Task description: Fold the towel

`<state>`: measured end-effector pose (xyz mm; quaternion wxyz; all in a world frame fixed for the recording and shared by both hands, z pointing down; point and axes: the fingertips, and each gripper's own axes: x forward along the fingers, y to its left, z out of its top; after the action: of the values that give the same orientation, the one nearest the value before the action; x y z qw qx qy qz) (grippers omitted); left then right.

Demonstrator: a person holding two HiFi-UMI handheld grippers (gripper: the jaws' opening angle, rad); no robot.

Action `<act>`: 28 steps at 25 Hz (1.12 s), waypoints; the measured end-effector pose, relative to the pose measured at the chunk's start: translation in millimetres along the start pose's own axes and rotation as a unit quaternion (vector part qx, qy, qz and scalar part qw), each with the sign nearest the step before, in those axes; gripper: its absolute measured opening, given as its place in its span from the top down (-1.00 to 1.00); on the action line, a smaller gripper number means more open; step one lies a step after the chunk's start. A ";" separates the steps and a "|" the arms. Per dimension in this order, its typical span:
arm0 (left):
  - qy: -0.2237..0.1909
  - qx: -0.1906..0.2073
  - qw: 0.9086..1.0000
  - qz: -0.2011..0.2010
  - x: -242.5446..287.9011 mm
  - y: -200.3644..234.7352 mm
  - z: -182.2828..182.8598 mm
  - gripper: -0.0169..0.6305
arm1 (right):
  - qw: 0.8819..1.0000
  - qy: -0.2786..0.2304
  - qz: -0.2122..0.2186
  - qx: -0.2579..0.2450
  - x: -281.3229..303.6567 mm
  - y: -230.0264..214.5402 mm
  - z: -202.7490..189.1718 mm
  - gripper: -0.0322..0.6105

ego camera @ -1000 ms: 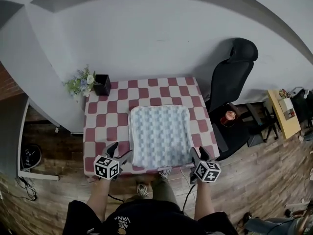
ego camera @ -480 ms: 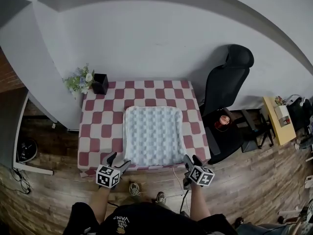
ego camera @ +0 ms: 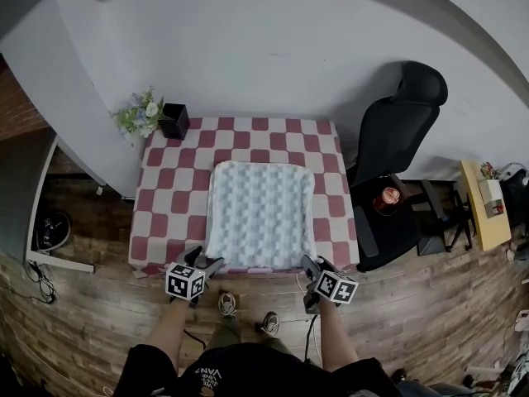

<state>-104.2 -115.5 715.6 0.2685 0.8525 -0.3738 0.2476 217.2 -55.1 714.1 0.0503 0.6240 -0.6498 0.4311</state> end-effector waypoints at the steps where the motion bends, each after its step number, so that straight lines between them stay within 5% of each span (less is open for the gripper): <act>1: -0.001 -0.004 1.000 0.004 0.7 1.4 1.1 -0.08 | 1.000 0.001 0.001 0.005 1.9 -1.2 -1.1 0.10; 4: -0.008 -0.006 1.000 0.005 -0.8 0.7 3.4 -0.06 | 1.000 0.013 0.011 0.012 6.3 1.4 -5.0 0.22; 7: -0.008 -0.003 1.000 0.006 0.3 -0.9 3.5 0.42 | 1.000 0.020 0.019 0.007 9.9 6.0 -5.2 0.38; 11: -0.018 -0.024 0.999 -0.014 -0.5 -6.7 7.0 0.73 | 0.999 0.011 0.028 0.011 4.3 9.9 1.7 0.55; 21: -0.051 -0.010 0.995 -0.080 -51.8 -47.1 26.4 0.80 | 0.994 -0.024 0.090 0.061 -41.2 31.8 34.8 0.68; 28: -0.056 0.000 0.996 -0.063 -96.5 -71.5 7.0 0.80 | 0.990 -0.003 0.128 0.060 -86.2 46.2 14.5 0.68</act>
<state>-105.3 -30.2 630.8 0.2624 0.8869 -0.3341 0.1815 203.2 -4.9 630.1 -0.0449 0.5391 -0.6970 0.4707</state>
